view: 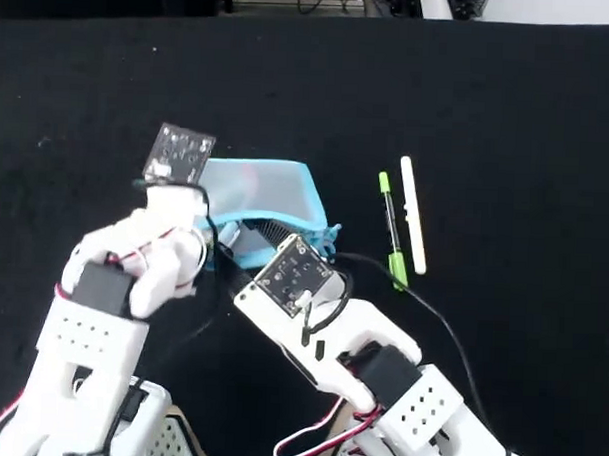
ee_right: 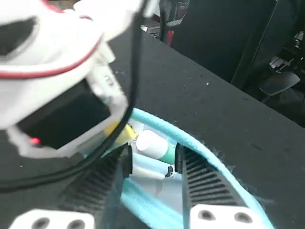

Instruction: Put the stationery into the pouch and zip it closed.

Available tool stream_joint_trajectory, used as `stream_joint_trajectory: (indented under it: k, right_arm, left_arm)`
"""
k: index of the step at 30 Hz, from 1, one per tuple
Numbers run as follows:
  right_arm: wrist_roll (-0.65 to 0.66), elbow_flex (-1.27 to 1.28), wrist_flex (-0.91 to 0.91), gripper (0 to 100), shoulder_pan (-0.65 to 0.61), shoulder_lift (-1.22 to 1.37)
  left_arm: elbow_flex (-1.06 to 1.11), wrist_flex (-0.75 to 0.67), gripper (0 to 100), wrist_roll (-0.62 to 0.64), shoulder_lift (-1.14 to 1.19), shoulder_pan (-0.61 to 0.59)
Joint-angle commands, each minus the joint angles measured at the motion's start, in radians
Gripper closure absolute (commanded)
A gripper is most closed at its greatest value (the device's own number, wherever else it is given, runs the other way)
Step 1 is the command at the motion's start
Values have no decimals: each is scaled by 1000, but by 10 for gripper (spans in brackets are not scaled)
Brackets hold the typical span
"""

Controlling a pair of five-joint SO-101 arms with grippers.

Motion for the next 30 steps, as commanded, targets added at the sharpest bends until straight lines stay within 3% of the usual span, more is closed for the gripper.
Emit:
stream_joint_trajectory:
  k: [1,4,9,19,24,30]
  right_arm:
    - [3,-51,72,836,3,-21]
    - [17,-91,155,836,-43,-21]
    - [173,-145,273,836,-91,-13]
    - [187,-160,305,836,-92,-21]
    - [189,-217,397,836,-158,-13]
    - [189,-142,295,836,-180,-12]
  left_arm:
    - [18,-25,970,-14,-107,33]
    - [25,-21,968,-14,-135,36]
    - [27,-23,968,-14,-135,35]
    - [25,-25,969,-11,-135,30]
    - [24,-26,970,-6,-135,30]
    - [24,-25,969,35,-135,38]
